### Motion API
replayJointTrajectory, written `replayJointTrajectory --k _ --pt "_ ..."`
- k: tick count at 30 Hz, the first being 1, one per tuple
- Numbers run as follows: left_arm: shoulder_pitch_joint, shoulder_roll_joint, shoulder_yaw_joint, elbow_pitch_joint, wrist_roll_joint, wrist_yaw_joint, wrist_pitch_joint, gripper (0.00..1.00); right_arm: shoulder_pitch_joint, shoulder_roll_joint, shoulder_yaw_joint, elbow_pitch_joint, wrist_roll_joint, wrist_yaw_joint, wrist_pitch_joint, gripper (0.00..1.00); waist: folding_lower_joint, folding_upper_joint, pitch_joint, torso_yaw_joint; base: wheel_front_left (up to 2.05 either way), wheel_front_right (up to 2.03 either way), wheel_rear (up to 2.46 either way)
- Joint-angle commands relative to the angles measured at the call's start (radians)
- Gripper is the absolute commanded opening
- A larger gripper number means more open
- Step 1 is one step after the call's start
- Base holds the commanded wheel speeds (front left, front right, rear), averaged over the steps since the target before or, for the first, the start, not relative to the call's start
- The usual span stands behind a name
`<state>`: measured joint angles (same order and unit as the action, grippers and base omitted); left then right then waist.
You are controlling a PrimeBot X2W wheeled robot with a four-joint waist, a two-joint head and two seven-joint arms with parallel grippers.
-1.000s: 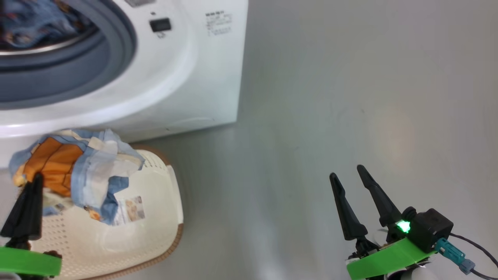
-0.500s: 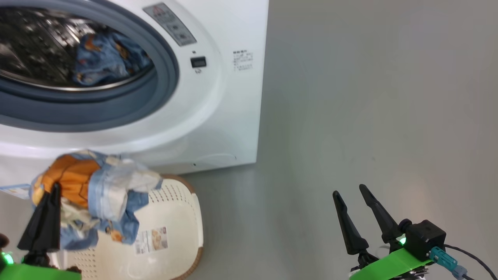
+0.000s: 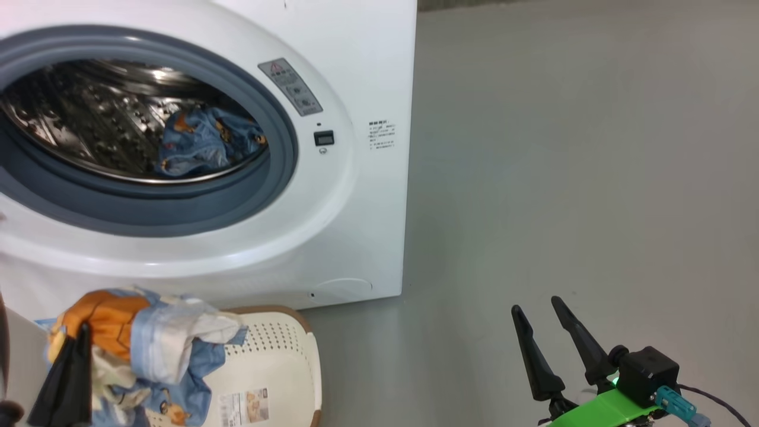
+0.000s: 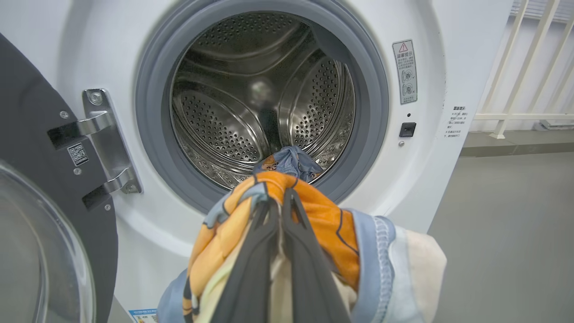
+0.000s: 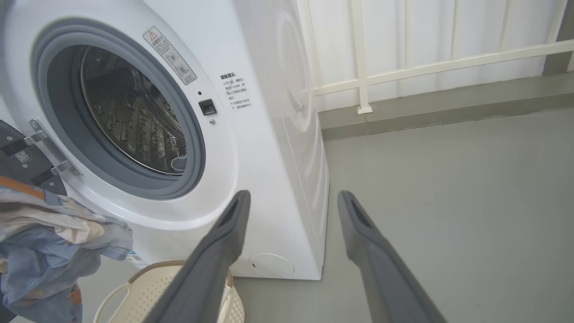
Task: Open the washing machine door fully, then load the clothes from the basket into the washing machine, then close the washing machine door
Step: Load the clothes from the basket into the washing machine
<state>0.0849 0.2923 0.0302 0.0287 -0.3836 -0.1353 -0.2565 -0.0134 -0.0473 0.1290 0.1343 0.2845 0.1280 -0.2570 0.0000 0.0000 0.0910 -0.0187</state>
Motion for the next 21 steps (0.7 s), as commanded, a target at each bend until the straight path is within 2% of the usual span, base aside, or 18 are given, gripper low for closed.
replayJointTrajectory --k 1,21 --pt "-0.015 0.017 0.052 -0.027 0.017 0.005 -0.005 0.0 0.002 -0.003 0.023 -0.019 0.005 0.003 -0.005 1.0 0.0 0.0 -0.017 0.0 0.0 0.0 0.0" --pt "0.097 -0.072 0.139 -0.037 0.103 0.005 -0.005 0.0 0.013 -0.003 0.025 0.004 0.032 0.003 -0.005 1.0 0.0 0.0 -0.083 -0.011 0.0 0.0 0.0"
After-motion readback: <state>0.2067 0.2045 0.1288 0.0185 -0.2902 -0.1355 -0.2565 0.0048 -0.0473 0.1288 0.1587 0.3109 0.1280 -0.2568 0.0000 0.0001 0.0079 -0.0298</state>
